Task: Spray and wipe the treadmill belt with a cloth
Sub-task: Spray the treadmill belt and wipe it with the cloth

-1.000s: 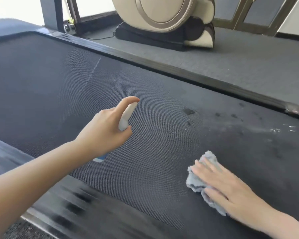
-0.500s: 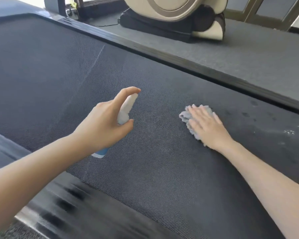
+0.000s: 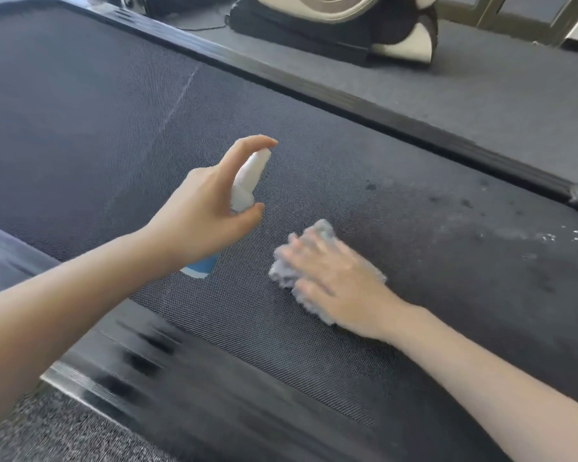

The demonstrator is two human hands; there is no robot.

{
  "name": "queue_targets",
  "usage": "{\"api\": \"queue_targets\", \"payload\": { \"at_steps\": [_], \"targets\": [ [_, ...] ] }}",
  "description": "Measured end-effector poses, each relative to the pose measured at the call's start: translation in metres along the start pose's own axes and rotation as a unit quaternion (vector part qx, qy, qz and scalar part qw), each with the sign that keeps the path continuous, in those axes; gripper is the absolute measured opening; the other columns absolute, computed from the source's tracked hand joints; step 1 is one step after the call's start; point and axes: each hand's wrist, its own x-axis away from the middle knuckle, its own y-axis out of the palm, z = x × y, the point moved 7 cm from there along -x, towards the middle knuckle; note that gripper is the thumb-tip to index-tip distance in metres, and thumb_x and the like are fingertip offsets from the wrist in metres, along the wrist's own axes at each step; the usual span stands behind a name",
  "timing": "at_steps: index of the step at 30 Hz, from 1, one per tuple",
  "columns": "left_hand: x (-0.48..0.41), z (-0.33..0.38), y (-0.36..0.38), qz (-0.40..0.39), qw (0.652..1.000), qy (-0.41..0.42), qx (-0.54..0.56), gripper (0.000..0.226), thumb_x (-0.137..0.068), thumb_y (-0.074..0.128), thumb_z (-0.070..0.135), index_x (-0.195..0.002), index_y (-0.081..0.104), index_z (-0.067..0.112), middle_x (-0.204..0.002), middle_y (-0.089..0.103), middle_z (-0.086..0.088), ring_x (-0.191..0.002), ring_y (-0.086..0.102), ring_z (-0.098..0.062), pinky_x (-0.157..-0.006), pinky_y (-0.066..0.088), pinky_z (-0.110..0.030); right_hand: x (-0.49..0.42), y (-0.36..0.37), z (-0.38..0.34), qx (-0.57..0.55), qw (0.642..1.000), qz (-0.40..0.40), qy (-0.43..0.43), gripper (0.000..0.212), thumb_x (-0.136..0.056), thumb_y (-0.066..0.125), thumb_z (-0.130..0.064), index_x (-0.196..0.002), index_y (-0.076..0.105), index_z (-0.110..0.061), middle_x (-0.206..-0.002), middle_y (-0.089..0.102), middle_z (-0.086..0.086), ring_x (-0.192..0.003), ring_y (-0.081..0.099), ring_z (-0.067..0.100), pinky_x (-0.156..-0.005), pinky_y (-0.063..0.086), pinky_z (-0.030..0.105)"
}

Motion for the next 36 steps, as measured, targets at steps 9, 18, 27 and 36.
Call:
{"api": "queue_targets", "payload": {
  "at_steps": [9,18,27,36],
  "targets": [
    [0.001,0.0,-0.01,0.006,1.0,-0.008,-0.015,0.063,-0.073,0.056,0.027,-0.132,0.036,0.035,-0.064,0.059,-0.008,-0.057,0.054,-0.012,-0.062,0.046,-0.025,-0.032,0.024,-0.044,0.077,0.992,0.022,-0.099,0.051,-0.098,0.024,-0.044,-0.148,0.018,-0.036,-0.158,0.017,-0.01,-0.146,0.004,0.01,-0.119,0.001,0.041],
    [0.007,-0.006,-0.015,0.001,0.999,-0.004,-0.035,0.064,-0.08,0.067,0.011,-0.134,0.039,0.031,-0.056,0.052,0.0,-0.06,0.053,-0.01,-0.054,0.038,-0.016,0.012,-0.05,0.213,0.075,0.923,0.049,0.374,0.051,-0.101,0.012,-0.04,-0.151,0.007,-0.031,-0.16,0.002,-0.007,-0.147,-0.002,0.017,-0.117,0.002,0.049],
    [0.011,-0.005,-0.011,-0.016,1.0,-0.019,-0.011,0.062,-0.075,0.058,0.028,-0.132,0.036,0.037,-0.065,0.06,-0.002,-0.06,0.055,-0.012,-0.065,0.047,-0.029,-0.024,-0.025,0.085,0.013,0.987,0.035,0.158,0.049,-0.102,0.025,-0.035,-0.15,0.018,-0.032,-0.16,0.008,-0.006,-0.146,-0.002,0.011,-0.115,-0.007,0.03],
    [0.004,0.003,-0.008,-0.012,1.0,-0.011,-0.013,0.065,-0.08,0.068,0.015,-0.132,0.038,0.038,-0.066,0.059,-0.004,-0.061,0.056,-0.011,-0.06,0.044,-0.029,0.032,0.034,-0.066,0.057,0.984,-0.021,-0.167,0.046,-0.101,0.035,-0.032,-0.147,0.031,-0.029,-0.156,0.024,-0.009,-0.147,0.007,0.012,-0.117,0.012,0.042]
  ]
}}
